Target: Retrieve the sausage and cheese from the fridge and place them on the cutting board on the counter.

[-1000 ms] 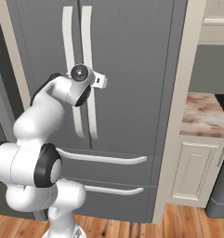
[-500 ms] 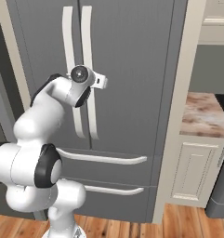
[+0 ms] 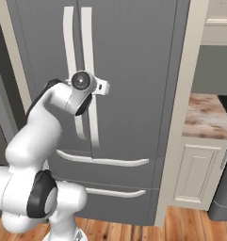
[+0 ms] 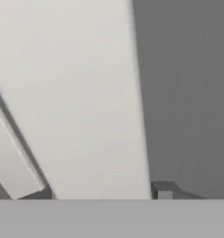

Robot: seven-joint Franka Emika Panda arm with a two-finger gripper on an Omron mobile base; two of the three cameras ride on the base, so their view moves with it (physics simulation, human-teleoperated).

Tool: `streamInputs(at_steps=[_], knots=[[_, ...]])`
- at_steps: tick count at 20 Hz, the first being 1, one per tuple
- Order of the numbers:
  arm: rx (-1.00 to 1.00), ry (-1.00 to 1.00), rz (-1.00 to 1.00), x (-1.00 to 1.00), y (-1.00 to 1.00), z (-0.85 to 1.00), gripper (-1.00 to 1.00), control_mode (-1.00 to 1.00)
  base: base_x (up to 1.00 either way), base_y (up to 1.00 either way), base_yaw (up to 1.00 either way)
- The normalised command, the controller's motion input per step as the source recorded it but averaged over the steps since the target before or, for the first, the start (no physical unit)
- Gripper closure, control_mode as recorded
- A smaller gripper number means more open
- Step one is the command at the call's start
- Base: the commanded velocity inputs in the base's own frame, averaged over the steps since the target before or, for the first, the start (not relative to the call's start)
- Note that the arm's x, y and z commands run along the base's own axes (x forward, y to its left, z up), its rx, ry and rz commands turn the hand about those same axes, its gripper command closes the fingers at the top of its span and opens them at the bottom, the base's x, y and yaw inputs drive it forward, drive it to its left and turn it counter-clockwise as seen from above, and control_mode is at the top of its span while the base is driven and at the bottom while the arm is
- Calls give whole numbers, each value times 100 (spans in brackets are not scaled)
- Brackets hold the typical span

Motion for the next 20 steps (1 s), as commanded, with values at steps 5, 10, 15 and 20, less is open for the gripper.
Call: streamInputs(at_steps=[5,10,15,20], knots=[[1,1,1,-100,-58,66,100,-100,0,0,0],[0,12,0,-91,-91,49,100,-100,0,0,0],[0,12,0,-100,-100,52,100,-100,0,0,0],[1,12,0,-100,-95,49,100,-100,0,0,0]])
